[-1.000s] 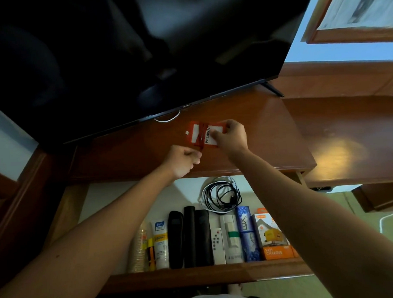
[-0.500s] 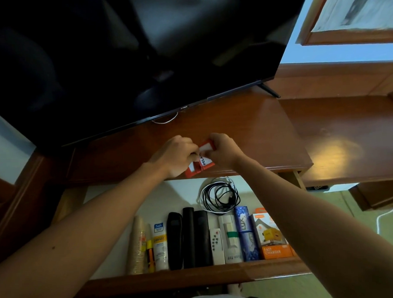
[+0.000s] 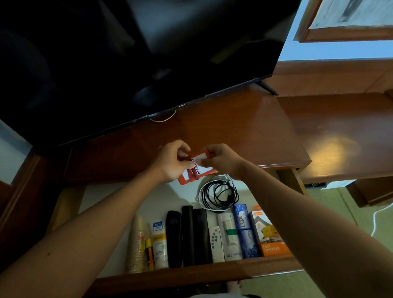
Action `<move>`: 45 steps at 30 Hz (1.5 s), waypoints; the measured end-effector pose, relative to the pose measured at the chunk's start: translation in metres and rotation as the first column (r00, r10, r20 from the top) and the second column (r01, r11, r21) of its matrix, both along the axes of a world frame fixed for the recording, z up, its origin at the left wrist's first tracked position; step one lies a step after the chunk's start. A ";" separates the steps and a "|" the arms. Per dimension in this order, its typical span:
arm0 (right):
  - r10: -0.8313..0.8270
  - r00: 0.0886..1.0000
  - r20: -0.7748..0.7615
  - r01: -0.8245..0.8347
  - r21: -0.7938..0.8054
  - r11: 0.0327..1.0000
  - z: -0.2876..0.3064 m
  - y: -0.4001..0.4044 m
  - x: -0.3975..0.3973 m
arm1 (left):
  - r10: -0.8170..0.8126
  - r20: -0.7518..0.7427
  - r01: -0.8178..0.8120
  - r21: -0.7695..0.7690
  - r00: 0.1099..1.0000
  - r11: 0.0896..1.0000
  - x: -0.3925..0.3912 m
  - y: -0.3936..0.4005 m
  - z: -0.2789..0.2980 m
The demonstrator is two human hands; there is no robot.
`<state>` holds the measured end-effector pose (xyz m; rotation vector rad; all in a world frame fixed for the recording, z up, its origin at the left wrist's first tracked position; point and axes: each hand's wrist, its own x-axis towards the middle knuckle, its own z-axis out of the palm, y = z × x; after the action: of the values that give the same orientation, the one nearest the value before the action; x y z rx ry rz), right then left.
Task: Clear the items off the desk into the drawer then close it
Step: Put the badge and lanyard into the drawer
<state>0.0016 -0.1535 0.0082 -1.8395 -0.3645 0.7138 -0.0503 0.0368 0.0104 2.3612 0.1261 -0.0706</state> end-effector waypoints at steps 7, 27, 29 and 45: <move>-0.145 0.827 -0.543 0.192 0.031 0.981 -0.011 -0.010 0.006 | -0.228 0.312 0.139 0.281 0.923 0.949 -0.015 0.013 -0.009; -0.136 0.707 -0.694 0.202 0.014 0.979 -0.013 0.016 0.014 | -0.426 0.561 0.149 0.472 0.710 0.869 -0.017 0.020 -0.027; -0.171 0.729 -0.663 0.256 0.032 0.966 -0.015 0.022 0.011 | -0.428 0.561 0.146 0.476 0.709 0.867 -0.016 0.022 -0.029; -0.328 0.912 -0.245 0.304 -0.131 0.944 -0.098 0.017 -0.032 | -0.206 0.278 0.083 0.398 0.938 0.914 -0.025 0.082 -0.088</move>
<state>-0.0305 -0.1360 -0.0898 -1.8017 0.1427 0.7446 -0.0750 0.1192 -0.0776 2.7326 -0.2145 0.2847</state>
